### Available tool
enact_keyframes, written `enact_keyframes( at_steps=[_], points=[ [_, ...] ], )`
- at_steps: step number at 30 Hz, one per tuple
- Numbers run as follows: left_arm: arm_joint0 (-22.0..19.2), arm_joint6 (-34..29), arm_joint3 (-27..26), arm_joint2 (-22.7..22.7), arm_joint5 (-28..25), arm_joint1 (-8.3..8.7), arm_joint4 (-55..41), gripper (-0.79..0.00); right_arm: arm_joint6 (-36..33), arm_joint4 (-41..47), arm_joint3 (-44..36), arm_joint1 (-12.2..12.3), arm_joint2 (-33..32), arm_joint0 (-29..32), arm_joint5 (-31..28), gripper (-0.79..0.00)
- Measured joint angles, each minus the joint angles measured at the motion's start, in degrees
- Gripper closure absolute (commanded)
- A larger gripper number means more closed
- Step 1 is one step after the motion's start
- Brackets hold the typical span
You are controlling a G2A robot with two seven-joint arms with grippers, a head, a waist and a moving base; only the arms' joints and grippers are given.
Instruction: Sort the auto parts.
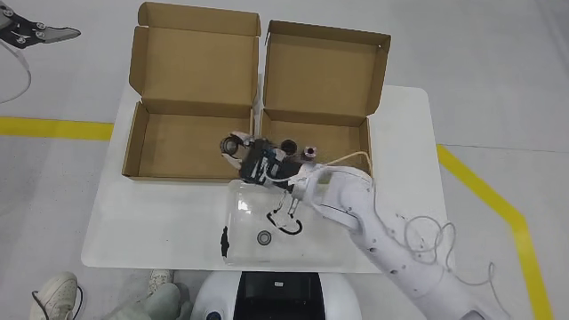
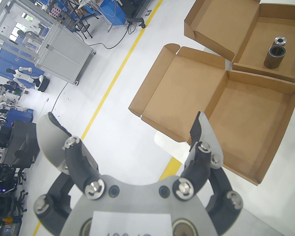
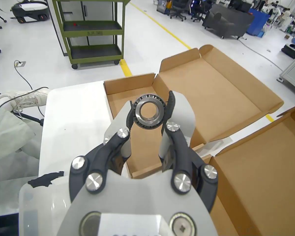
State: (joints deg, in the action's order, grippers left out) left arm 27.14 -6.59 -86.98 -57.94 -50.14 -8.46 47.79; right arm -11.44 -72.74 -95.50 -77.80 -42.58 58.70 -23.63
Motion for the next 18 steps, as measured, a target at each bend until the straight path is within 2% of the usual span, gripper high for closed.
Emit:
enact_keyframes(
  at_steps=[8, 18],
  points=[
    [0.0, 0.0, 0.0, 0.0, 0.0, 0.0, 0.0, -0.785, -4.7, 3.7, 12.3, -4.8, 8.1, -8.9, 4.9, 0.0],
    [0.0, 0.0, 0.0, 0.0, 0.0, 0.0, 0.0, -0.785, -7.6, 6.2, 22.8, -9.9, 13.6, -15.0, 8.0, 0.0]
  ],
)
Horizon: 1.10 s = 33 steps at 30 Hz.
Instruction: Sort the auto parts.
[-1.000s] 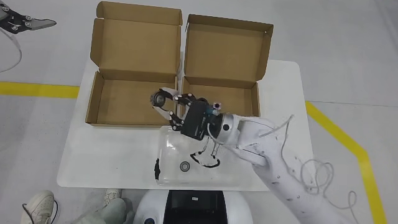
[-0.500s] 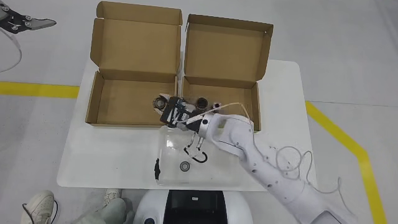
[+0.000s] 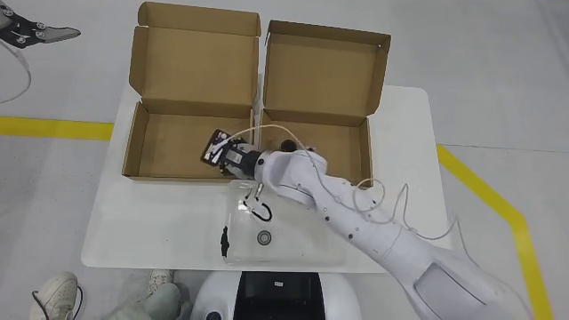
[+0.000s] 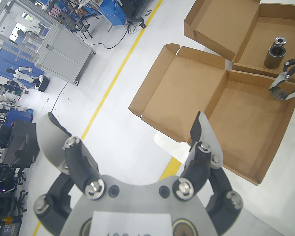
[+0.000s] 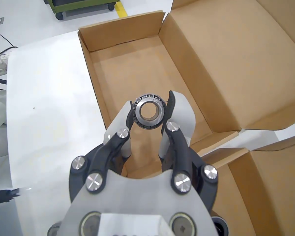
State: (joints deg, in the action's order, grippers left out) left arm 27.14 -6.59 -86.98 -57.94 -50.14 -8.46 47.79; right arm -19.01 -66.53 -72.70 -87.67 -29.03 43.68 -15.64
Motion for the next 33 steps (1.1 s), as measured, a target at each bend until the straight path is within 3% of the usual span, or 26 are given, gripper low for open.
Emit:
enact_keyframes(
  at_steps=[17, 20, 23, 27, 33],
  points=[
    [0.0, 0.0, 0.0, 0.0, 0.0, 0.0, 0.0, -0.785, -1.7, 1.6, 13.1, -6.7, 4.3, -3.9, 1.3, 0.0],
    [0.0, 0.0, 0.0, 0.0, 0.0, 0.0, 0.0, -0.785, -1.7, 1.6, 14.6, -7.4, 4.3, -4.1, 1.3, -0.132],
    [0.0, 0.0, 0.0, 0.0, 0.0, 0.0, 0.0, -0.785, -1.9, 1.5, 15.9, -8.0, 4.2, -4.3, 1.6, -0.212],
    [0.0, 0.0, 0.0, 0.0, 0.0, 0.0, 0.0, -0.785, -2.6, 1.0, 17.2, -8.9, 4.1, -4.8, 2.0, -0.271],
    [0.0, 0.0, 0.0, 0.0, 0.0, 0.0, 0.0, -0.785, -3.3, 0.5, 18.8, -10.1, 3.9, -5.3, 2.3, -0.289]
  ],
)
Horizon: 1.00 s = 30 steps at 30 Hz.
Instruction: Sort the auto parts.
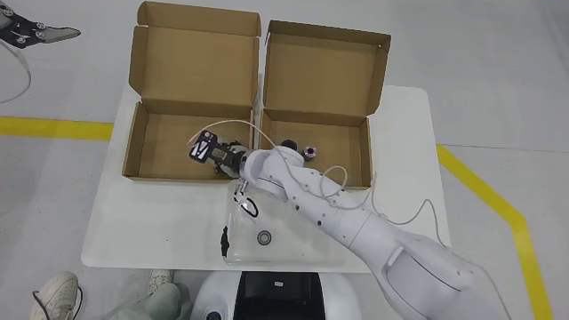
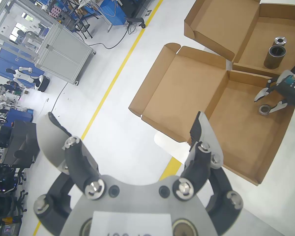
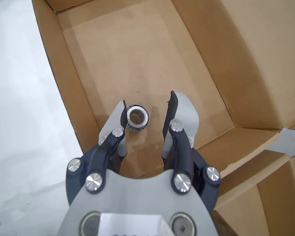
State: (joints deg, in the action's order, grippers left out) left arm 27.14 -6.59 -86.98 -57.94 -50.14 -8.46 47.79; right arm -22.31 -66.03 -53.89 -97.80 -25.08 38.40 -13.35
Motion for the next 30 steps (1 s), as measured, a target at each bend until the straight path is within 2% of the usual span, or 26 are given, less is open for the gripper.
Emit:
enact_keyframes(
  at_steps=[6, 11, 22, 30],
  points=[
    [0.0, 0.0, 0.0, 0.0, 0.0, 0.0, 0.0, -0.785, 2.0, -1.0, -0.5, -0.5, -0.8, 0.2, -0.5, -0.296],
    [0.0, 0.0, 0.0, 0.0, 0.0, 0.0, 0.0, -0.785, 3.5, -3.4, -5.1, 0.3, -2.1, 1.9, -1.3, -0.308],
    [0.0, 0.0, 0.0, 0.0, 0.0, 0.0, 0.0, -0.785, 0.8, -10.9, -24.8, 5.4, -7.9, 12.1, -6.4, -0.342],
    [0.0, 0.0, 0.0, 0.0, 0.0, 0.0, 0.0, -0.785, 0.4, -14.0, -35.6, 10.0, -14.2, 22.4, -15.9, -0.342]
  ],
)
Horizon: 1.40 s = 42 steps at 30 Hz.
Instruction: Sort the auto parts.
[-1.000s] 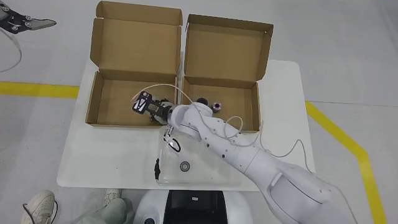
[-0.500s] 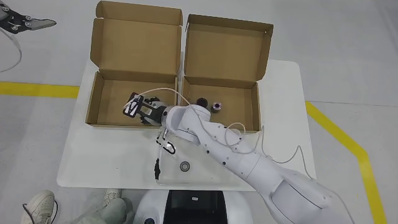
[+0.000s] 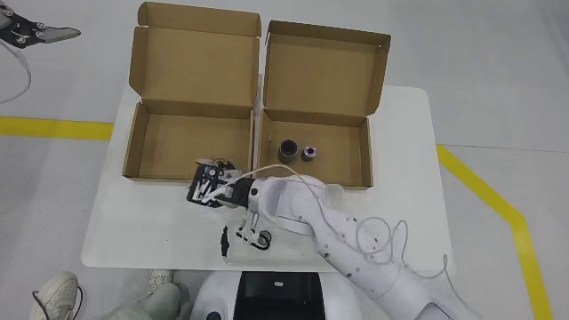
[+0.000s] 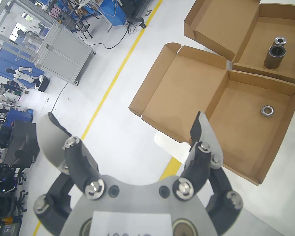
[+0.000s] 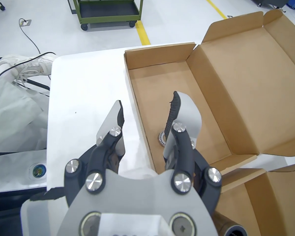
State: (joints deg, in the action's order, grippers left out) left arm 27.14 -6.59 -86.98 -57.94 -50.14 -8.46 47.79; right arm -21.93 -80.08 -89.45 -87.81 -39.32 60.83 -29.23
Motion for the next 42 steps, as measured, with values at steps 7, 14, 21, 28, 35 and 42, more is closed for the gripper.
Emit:
enact_keyframes(
  at_steps=[7, 14, 21, 28, 35, 42],
  points=[
    [0.0, 0.0, 0.0, 0.0, 0.0, 0.0, 0.0, -0.785, -0.9, -3.9, -7.4, 3.8, -6.2, 8.5, -8.3, -0.345],
    [0.0, 0.0, 0.0, 0.0, 0.0, 0.0, 0.0, -0.785, 0.1, -7.3, -13.5, 7.0, -12.2, 16.0, -16.1, -0.348],
    [0.0, 0.0, 0.0, 0.0, 0.0, 0.0, 0.0, -0.785, 1.0, -6.5, -15.3, 8.4, -14.3, 18.4, -18.8, -0.376],
    [0.0, 0.0, 0.0, 0.0, 0.0, 0.0, 0.0, -0.785, 1.2, -6.4, -15.2, 8.4, -14.4, 18.4, -18.8, -0.376],
    [0.0, 0.0, 0.0, 0.0, 0.0, 0.0, 0.0, -0.785, 1.2, -6.4, -15.2, 8.4, -14.4, 18.4, -18.8, -0.376],
    [0.0, 0.0, 0.0, 0.0, 0.0, 0.0, 0.0, -0.785, 1.2, -6.9, -14.7, 8.7, -14.2, 18.5, -19.1, -0.369]
  ],
)
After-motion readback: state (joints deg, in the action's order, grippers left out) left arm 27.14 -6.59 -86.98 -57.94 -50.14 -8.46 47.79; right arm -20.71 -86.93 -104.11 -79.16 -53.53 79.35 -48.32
